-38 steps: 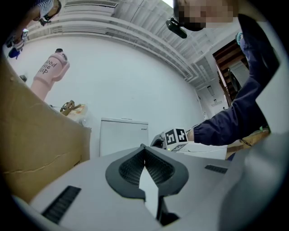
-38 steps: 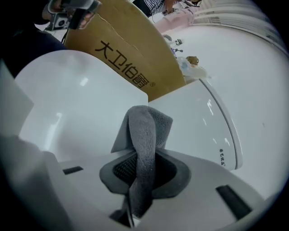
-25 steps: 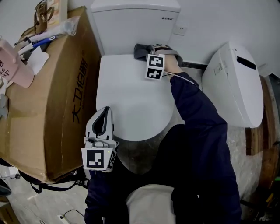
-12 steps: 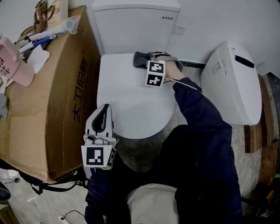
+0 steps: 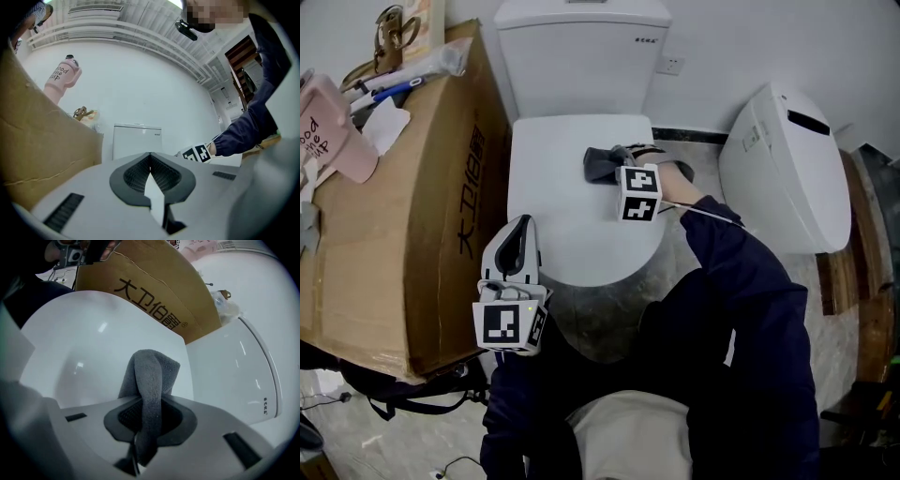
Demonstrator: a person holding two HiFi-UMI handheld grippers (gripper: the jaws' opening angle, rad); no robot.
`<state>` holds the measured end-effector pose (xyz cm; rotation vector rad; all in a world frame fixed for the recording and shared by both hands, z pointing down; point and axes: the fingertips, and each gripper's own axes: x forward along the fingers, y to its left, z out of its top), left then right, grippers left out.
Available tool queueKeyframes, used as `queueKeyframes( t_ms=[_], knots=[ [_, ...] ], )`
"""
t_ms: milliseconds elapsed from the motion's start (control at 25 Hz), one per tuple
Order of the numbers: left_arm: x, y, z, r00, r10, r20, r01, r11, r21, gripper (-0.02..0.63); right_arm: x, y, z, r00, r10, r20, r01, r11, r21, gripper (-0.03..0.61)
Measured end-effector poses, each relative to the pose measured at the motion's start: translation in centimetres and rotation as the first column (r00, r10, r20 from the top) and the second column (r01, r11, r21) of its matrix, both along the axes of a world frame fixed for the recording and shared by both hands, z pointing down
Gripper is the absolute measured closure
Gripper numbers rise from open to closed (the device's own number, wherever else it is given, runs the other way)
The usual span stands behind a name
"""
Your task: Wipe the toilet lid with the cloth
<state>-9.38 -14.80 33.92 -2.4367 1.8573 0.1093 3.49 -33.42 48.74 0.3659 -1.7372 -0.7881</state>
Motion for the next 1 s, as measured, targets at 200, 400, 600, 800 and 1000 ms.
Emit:
queueKeyframes(
  t_ms=[200, 400, 600, 800, 1000],
  knots=[
    [0.3, 0.1, 0.0, 1.000, 0.017, 0.003, -0.018, 1.000, 0.012, 0.598, 0.7, 4.3, 0.4, 1.000, -0.021, 0.001, 0.021, 0.999, -0.029, 0.511],
    [0.8, 0.0, 0.0, 0.999, 0.036, 0.009, -0.036, 0.999, 0.025, 0.598, 1.5, 9.2, 1.1, 0.999, -0.040, -0.001, 0.040, 0.997, -0.071, 0.511],
    [1.3, -0.5, 0.3, 0.998, 0.059, -0.008, -0.059, 0.998, 0.022, 0.598, 2.3, 13.3, 1.2, 0.999, -0.030, 0.015, 0.031, 0.991, -0.128, 0.511],
    [1.3, -0.6, 0.6, 0.997, 0.073, -0.006, -0.073, 0.997, 0.016, 0.598, 2.7, 16.8, 1.4, 0.999, -0.035, 0.023, 0.039, 0.980, -0.197, 0.511],
    [1.2, -0.6, 1.0, 0.997, 0.076, -0.017, -0.076, 0.997, 0.010, 0.598, 3.0, 19.6, 1.6, 0.998, -0.057, 0.018, 0.060, 0.970, -0.238, 0.511]
  ],
)
